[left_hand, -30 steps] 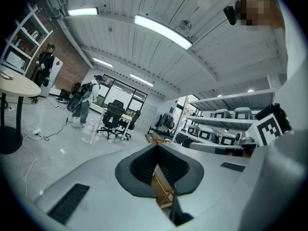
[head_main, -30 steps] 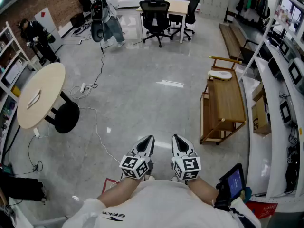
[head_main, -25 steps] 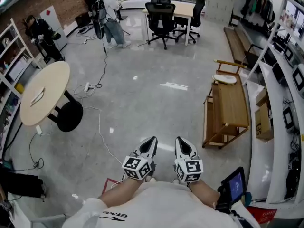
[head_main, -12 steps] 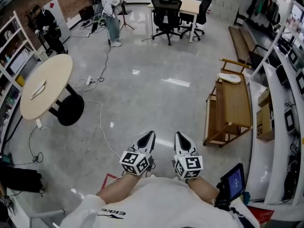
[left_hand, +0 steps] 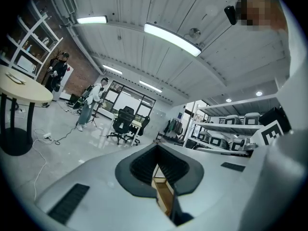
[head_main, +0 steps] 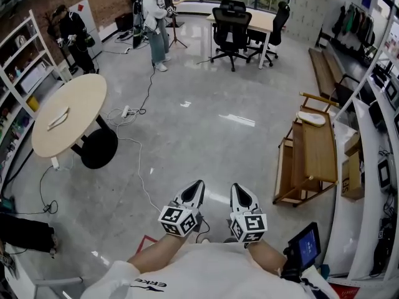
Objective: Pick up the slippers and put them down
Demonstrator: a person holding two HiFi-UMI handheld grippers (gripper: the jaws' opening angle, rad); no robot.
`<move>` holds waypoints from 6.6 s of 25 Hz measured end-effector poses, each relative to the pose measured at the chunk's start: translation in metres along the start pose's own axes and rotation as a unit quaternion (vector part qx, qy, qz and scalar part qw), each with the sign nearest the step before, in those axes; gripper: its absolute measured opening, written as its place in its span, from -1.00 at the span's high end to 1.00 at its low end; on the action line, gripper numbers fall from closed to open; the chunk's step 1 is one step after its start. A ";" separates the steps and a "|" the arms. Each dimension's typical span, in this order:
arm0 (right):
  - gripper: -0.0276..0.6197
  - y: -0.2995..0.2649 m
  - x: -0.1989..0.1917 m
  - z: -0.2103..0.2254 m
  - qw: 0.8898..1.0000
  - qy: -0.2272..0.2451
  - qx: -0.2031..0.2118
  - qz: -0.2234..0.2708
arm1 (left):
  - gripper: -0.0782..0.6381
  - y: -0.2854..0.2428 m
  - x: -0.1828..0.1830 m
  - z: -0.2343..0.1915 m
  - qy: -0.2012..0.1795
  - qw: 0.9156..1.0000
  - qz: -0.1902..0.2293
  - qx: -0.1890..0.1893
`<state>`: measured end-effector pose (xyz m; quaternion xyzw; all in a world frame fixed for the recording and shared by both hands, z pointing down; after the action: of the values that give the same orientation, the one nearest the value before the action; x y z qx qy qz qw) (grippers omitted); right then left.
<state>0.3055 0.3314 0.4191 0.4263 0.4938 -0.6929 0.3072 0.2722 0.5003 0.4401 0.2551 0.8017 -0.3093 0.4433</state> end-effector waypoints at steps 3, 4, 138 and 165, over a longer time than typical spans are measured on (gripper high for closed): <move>0.90 -0.008 0.006 -0.010 1.000 0.006 0.003 0.003 | 0.77 0.005 0.005 -0.011 0.001 1.000 0.005 0.002; 0.90 -0.011 0.008 -0.012 1.000 0.008 0.005 0.002 | 0.77 0.005 0.007 -0.015 0.003 1.000 0.006 0.004; 0.90 -0.343 0.070 0.746 0.881 -0.272 -0.370 -0.115 | 0.77 -0.960 0.005 0.057 -0.046 0.855 -0.414 -0.310; 0.90 -0.337 -0.008 0.762 0.852 -0.317 -0.378 -0.175 | 0.09 -1.027 -0.113 0.088 0.083 0.789 -0.470 -0.386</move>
<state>-0.1956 -0.2803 0.6821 -0.0590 0.6600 -0.5923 0.4584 -0.3271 -0.2754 0.7785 -0.3214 0.9088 -0.1217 0.2368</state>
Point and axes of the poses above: the fingertips, and each gripper's own axes: y backward along the fingers, z to its right, x out of its top, the point moved 6 cm from there along y, backward along the fingers, and after that the axes turned 13 degrees about -z, right-handed, at the moved point
